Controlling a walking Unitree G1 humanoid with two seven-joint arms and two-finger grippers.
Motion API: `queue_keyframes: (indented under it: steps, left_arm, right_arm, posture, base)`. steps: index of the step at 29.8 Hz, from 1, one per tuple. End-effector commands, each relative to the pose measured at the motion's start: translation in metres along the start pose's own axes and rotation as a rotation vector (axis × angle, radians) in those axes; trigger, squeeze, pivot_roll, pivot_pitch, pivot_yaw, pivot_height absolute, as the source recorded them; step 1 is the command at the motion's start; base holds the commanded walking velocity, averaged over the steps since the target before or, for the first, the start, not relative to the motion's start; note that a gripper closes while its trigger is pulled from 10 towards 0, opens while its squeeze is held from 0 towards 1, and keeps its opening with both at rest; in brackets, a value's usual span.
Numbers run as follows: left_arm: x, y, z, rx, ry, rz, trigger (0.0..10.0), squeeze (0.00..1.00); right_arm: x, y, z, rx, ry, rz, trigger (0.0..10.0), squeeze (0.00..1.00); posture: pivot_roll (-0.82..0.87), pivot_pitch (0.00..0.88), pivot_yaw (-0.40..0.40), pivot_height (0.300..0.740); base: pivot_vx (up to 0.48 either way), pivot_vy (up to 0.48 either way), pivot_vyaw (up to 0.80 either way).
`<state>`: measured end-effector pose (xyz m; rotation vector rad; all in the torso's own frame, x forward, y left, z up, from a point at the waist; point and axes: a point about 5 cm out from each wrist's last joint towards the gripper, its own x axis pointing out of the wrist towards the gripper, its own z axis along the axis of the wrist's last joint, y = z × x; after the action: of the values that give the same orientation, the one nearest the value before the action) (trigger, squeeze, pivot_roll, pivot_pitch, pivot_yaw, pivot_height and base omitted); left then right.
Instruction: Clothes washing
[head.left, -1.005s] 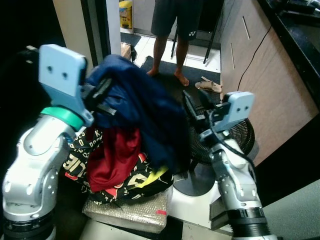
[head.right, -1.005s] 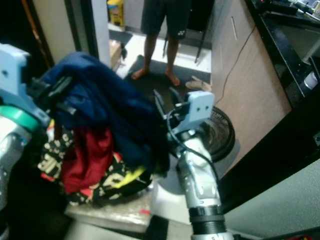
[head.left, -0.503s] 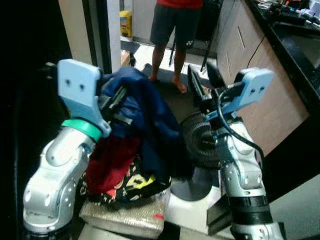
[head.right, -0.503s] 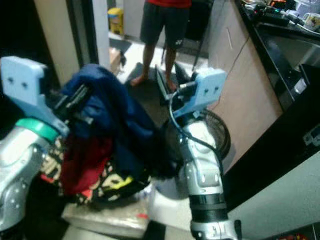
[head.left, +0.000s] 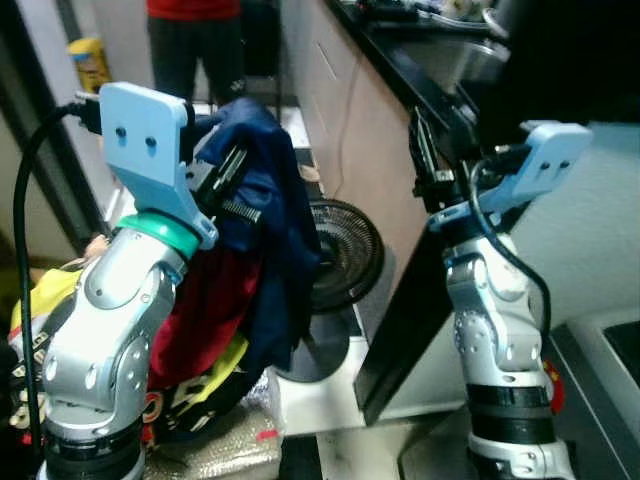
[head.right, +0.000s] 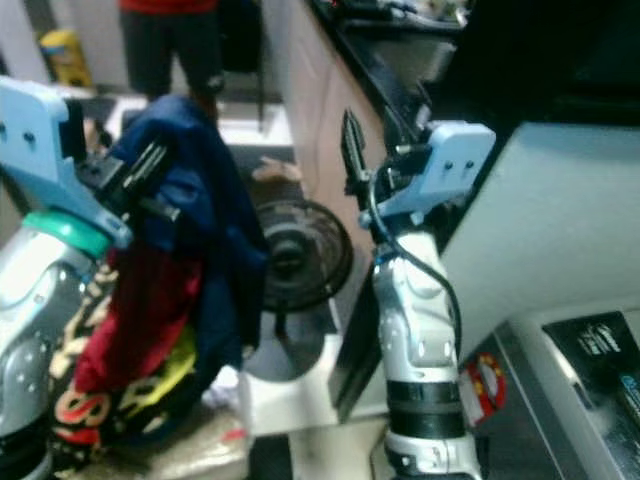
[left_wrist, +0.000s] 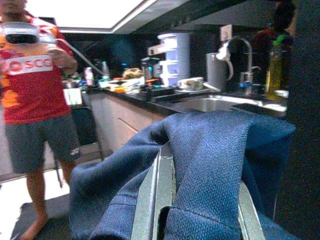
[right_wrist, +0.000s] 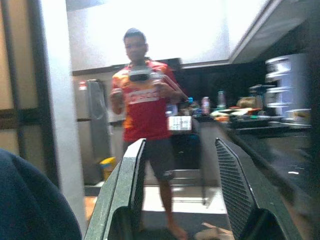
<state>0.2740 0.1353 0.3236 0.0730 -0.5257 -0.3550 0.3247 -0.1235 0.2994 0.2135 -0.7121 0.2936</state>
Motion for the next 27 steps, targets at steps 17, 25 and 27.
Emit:
queue_keyframes:
  steps: [17,25,27]
  left_arm:
    - [-0.0023,-0.0003,0.0033,0.03,-0.013,-0.009,10.0,0.0]
    - [-0.0041,0.0001,0.0001,0.032,0.007,-0.007,10.0,0.0]
    - [-0.0043,0.0003,-0.0004,0.032,0.01,-0.004,10.0,0.0]
  right_arm:
    - [-0.0019,-0.0035,-0.0027,0.027,0.018,-0.036,10.0,0.0]
    - [-0.0017,-0.0026,-0.0022,0.036,0.016,-0.038,10.0,0.0]
    - [-0.0017,-0.0025,-0.0023,0.037,0.017,-0.038,10.0,0.0]
  posture:
    - [0.11,0.045,-0.022,0.74]
    - [0.11,0.048,-0.02,0.74]
    - [0.11,0.048,-0.02,0.74]
  base:
    - [0.0,0.0,-0.8]
    - [0.0,0.0,-0.8]
    - [0.0,0.0,-0.8]
